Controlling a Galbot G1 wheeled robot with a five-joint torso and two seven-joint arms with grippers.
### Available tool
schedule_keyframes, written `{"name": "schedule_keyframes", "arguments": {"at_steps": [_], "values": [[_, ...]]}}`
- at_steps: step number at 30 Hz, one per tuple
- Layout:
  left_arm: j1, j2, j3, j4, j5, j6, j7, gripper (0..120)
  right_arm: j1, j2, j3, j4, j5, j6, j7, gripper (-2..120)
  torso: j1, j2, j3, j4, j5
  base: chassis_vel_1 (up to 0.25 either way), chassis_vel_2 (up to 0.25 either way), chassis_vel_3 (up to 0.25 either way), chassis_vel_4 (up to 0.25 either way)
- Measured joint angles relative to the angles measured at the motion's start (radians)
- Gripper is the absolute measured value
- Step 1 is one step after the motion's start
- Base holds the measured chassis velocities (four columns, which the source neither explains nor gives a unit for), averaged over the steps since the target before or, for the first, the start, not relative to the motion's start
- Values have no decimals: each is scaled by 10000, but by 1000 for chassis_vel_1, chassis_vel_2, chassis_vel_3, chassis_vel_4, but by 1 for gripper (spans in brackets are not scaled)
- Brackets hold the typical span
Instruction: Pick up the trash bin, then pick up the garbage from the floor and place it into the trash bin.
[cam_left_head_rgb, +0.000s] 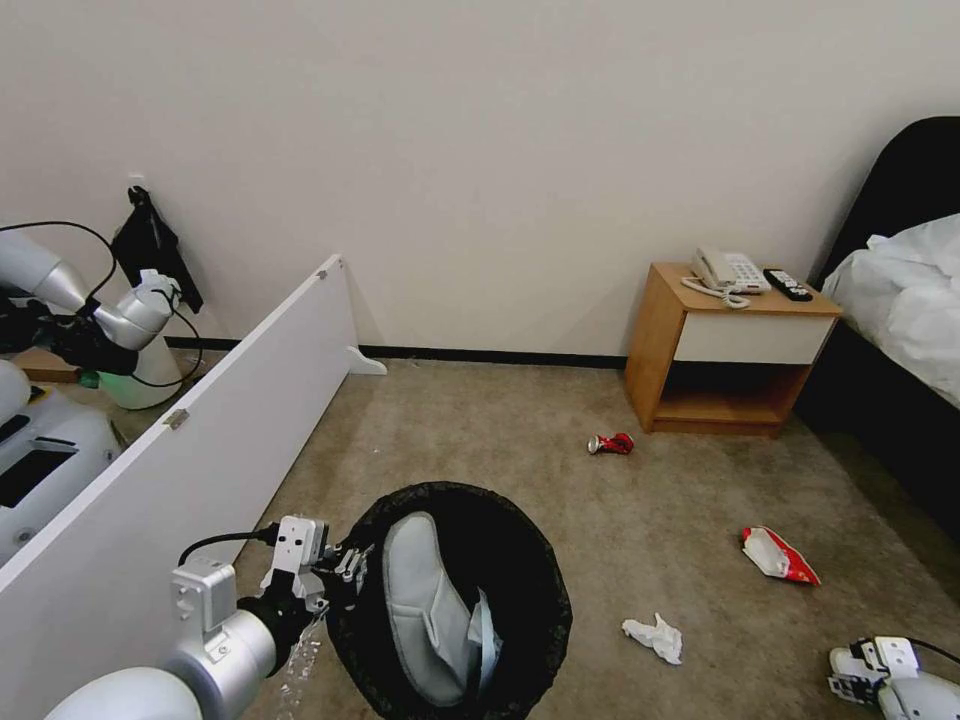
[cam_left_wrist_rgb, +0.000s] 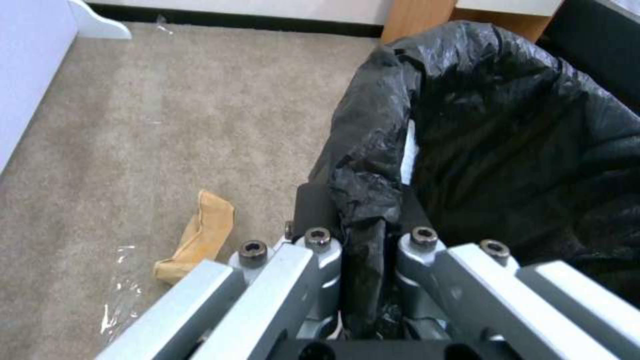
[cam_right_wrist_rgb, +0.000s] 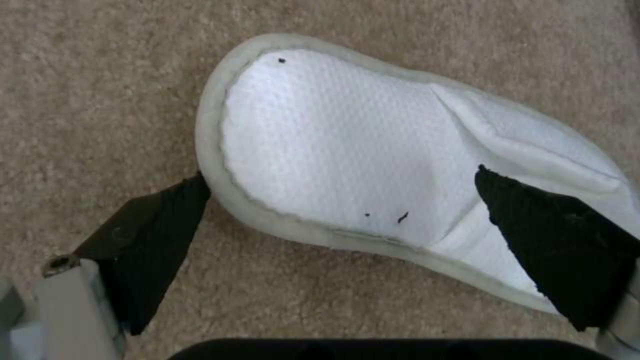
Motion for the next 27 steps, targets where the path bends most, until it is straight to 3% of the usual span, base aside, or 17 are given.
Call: {"name": "schedule_keyframes", "arguments": {"at_steps": [8, 9, 15, 17, 27], "values": [[72, -12, -33, -65, 30, -2, -6, 4, 73, 11, -29, 7, -33, -1, 0, 100, 0, 0, 0, 1, 0, 0, 0, 0, 0], [64, -14, -35, -69, 34, -2, -8, 4, 72, -16, -21, 18, -33, 10, -40, 90, 0, 0, 0, 1, 0, 0, 0, 0, 0], [56, -32, -31, -70, 34, -4, -10, 4, 25, -66, 4, 29, -33, 51, -51, 76, 0, 0, 0, 1, 0, 0, 0, 0, 0], [52, -36, -21, -70, 36, -4, -10, 4, -4, -78, 25, 29, -36, 64, -55, 59, 0, 0, 0, 0, 0, 0, 0, 0, 0], [47, -38, -17, -67, 34, -5, -6, 4, -19, -84, 39, 36, -38, 63, -50, 30, 0, 0, 0, 0, 0, 0, 0, 0, 0]]}}
